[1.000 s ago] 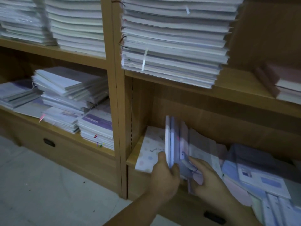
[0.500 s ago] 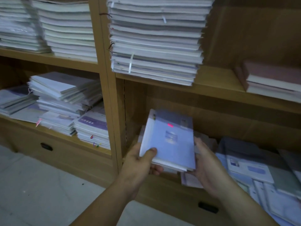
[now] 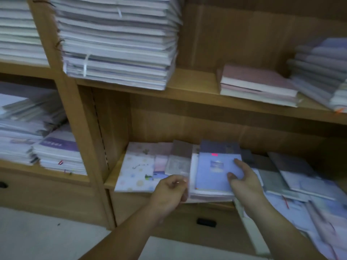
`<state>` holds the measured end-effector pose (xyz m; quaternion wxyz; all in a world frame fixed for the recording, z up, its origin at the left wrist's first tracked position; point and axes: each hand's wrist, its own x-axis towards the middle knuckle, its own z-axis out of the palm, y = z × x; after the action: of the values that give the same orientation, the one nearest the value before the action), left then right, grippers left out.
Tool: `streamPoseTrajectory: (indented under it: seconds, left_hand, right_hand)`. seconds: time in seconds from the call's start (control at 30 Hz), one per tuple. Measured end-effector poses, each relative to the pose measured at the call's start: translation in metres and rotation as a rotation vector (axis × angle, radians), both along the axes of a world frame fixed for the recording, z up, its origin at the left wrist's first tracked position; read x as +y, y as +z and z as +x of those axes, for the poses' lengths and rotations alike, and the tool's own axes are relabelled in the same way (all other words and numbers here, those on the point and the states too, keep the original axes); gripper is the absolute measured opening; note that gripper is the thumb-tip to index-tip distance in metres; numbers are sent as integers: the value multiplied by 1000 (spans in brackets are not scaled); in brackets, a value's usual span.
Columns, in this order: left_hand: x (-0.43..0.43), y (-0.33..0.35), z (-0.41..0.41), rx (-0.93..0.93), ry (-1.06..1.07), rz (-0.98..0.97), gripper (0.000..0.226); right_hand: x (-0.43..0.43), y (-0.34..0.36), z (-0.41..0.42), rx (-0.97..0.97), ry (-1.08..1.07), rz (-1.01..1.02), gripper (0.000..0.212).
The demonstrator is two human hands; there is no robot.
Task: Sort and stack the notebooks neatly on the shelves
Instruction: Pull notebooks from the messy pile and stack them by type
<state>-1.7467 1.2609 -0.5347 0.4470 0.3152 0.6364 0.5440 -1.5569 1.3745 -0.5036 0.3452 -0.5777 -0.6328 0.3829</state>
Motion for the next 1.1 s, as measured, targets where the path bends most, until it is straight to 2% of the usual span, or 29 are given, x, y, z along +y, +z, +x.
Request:
streamPoseTrajectory:
  seconds: [0.03, 0.1, 0.13, 0.17, 0.27, 0.33, 0.43, 0.53, 0.63, 0.73, 0.87, 1.0, 1.1]
  left_hand:
    - [-1, -4, -7, 64, 31, -21, 16]
    - [-6, -12, -33, 241, 154, -113, 15]
    - [-12, -15, -49, 307, 248, -162, 16]
    - [-19, -16, -65, 358, 354, -200, 19]
    - [-42, -26, -104, 358, 595, -296, 39]
    - [-50, -37, -118, 237, 600, -342, 48]
    - [-48, -64, -134, 76, 554, -322, 49]
    - [-43, -51, -130, -62, 618, -185, 32]
    - [-32, -43, -117, -199, 520, -127, 15]
    - [-33, -36, -113, -139, 478, -149, 17]
    - [-51, -16, -122, -67, 464, -14, 23]
    - [-86, 9, -125, 67, 480, 27, 26]
    - [-117, 18, -129, 79, 572, 35, 22]
  right_hand:
    - [2, -3, 6, -178, 16, 32, 53]
    - [7, -15, 10, -673, -2, 118, 60]
    - [7, -22, 4, -834, 4, 201, 61]
    - [5, -25, -5, -878, 49, 269, 59]
    - [-12, -27, -44, -689, 360, 336, 48]
    - [-26, -31, -73, -573, 547, 316, 46]
    - [-40, -45, -106, -529, 666, 318, 51]
    - [-35, -58, -124, -638, 741, 329, 59]
    - [-30, -70, -132, -703, 753, 324, 66]
    - [-26, -74, -135, -724, 722, 339, 68]
    - [-23, -73, -136, -703, 701, 308, 67]
    - [-26, -67, -137, -721, 691, 276, 63]
    - [-33, -66, -138, -737, 724, 388, 53]
